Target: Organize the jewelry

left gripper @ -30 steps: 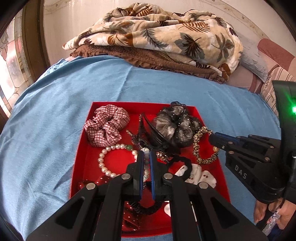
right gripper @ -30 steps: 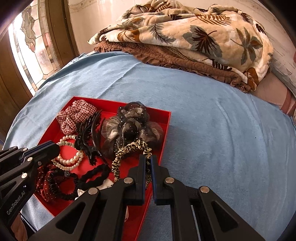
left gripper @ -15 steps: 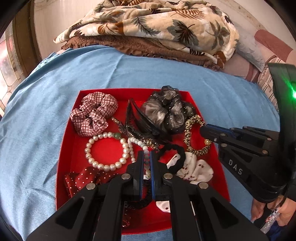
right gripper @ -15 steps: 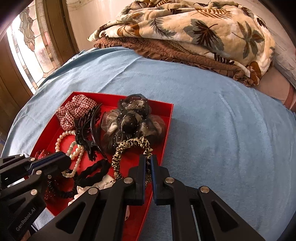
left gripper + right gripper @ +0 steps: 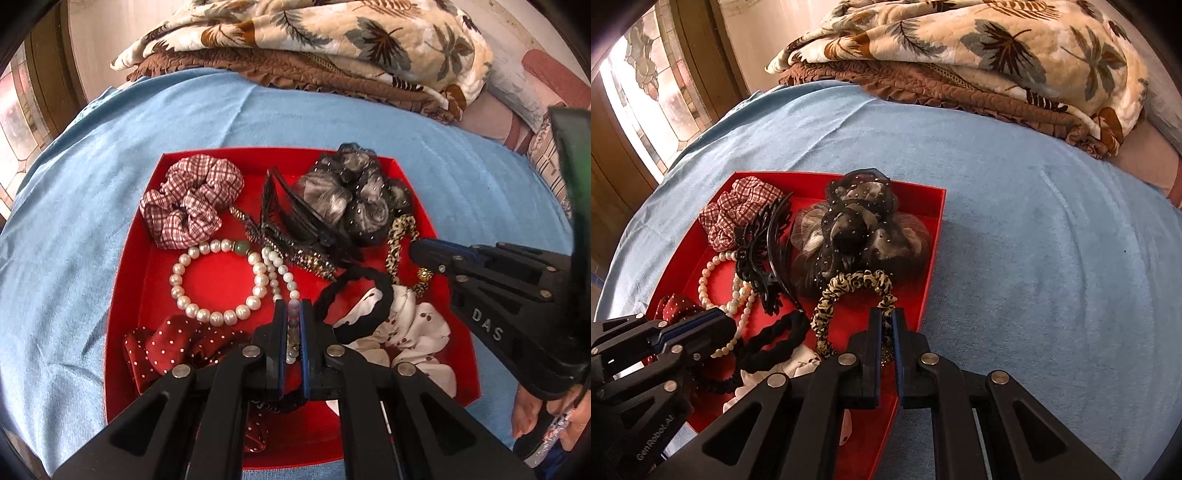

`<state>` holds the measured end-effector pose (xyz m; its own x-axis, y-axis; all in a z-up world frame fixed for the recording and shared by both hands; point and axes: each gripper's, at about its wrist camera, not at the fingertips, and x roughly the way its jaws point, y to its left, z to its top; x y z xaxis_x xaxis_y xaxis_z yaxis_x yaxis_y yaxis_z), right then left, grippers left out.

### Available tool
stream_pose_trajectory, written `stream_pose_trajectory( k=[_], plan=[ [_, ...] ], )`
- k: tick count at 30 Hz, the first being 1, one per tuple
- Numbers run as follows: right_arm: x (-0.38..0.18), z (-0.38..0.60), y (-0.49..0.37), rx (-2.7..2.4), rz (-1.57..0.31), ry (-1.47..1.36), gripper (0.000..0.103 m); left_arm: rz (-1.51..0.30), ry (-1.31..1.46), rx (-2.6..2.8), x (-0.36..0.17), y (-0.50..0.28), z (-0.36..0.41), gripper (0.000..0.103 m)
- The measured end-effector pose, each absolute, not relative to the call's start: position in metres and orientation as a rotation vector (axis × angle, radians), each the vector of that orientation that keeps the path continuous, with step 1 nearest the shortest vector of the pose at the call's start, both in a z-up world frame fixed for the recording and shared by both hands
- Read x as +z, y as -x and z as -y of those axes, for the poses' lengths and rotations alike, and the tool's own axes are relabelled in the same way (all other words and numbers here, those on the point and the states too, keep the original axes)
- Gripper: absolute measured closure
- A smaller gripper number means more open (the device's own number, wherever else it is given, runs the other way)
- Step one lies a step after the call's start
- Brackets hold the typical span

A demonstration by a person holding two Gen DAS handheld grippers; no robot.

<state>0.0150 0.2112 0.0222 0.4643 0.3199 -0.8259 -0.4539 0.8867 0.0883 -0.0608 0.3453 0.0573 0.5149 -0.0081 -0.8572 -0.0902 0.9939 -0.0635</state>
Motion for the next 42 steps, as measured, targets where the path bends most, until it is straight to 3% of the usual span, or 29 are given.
stream_pose_trajectory(
  k=[28, 30, 32, 34, 36, 40, 42],
  plan=[
    [0.023, -0.216, -0.016, 0.478, -0.964, 0.196, 0.096, -1.040, 0.087, 0.081, 0.051, 0.062, -0.343, 0.096],
    [0.024, -0.215, -0.015, 0.481, -0.961, 0.193, 0.095, -1.031, 0.091, 0.076, 0.054, 0.063, -0.343, 0.090],
    [0.025, -0.215, -0.014, 0.486, -0.957, 0.190, 0.094, -1.016, 0.092, 0.068, 0.058, 0.066, -0.342, 0.077],
    [0.028, -0.214, -0.012, 0.489, -0.952, 0.185, 0.093, -0.995, 0.095, 0.064, 0.063, 0.069, -0.342, 0.055],
    [0.030, -0.214, -0.010, 0.492, -0.944, 0.181, 0.091, -0.969, 0.106, 0.059, 0.069, 0.073, -0.343, 0.049],
    [0.040, -0.210, -0.006, 0.492, -0.918, 0.162, 0.074, -0.944, 0.132, 0.039, 0.078, 0.079, -0.346, 0.045],
    [0.046, -0.207, -0.004, 0.497, -0.908, 0.143, 0.074, -0.926, 0.132, 0.042, 0.081, 0.083, -0.347, 0.044]
  ],
)
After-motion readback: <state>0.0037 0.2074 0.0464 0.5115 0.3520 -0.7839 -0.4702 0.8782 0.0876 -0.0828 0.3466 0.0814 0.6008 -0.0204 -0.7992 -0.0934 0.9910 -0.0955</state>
